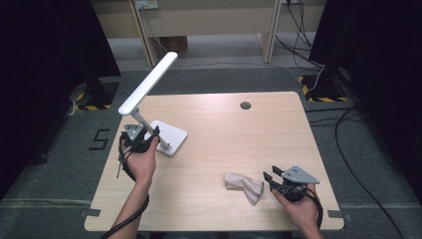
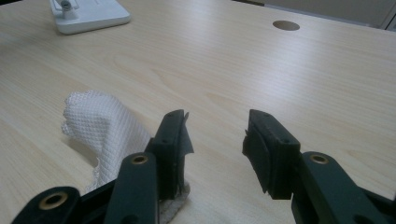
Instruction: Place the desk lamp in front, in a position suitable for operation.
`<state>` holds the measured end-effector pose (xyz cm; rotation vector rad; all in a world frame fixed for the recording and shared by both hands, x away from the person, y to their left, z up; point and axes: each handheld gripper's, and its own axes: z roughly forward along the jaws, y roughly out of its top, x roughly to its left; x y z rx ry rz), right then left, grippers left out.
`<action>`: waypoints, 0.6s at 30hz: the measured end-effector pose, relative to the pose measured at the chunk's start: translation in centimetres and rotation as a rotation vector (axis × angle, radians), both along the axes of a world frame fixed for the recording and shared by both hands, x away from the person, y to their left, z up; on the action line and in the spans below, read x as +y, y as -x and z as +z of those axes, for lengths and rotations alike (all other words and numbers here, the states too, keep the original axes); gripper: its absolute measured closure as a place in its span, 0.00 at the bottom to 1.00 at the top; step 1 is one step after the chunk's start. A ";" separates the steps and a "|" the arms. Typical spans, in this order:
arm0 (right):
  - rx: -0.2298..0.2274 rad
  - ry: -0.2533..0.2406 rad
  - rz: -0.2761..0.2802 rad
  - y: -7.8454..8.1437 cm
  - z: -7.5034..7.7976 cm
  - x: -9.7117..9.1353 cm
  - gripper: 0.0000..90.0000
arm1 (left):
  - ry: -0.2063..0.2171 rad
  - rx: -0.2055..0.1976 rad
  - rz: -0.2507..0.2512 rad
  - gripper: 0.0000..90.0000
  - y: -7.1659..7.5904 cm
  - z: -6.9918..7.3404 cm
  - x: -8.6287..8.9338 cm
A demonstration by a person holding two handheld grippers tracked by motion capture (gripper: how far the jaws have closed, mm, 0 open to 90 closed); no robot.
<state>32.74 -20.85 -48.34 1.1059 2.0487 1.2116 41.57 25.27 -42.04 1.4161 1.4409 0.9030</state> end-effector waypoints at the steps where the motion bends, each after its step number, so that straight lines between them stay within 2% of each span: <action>1: 0.001 0.000 -0.001 0.0 0.0 0.0 0.64 | 0.008 -0.001 0.005 0.59 0.1 0.0 0.2; 11: 0.009 -0.007 -0.011 -0.1 -0.1 -0.2 0.64 | 0.077 -0.040 0.073 0.61 0.8 -0.1 3.2; 18: 0.008 -0.006 -0.007 -0.1 -0.2 -0.1 0.64 | 0.073 -0.057 0.067 0.60 0.0 1.0 3.4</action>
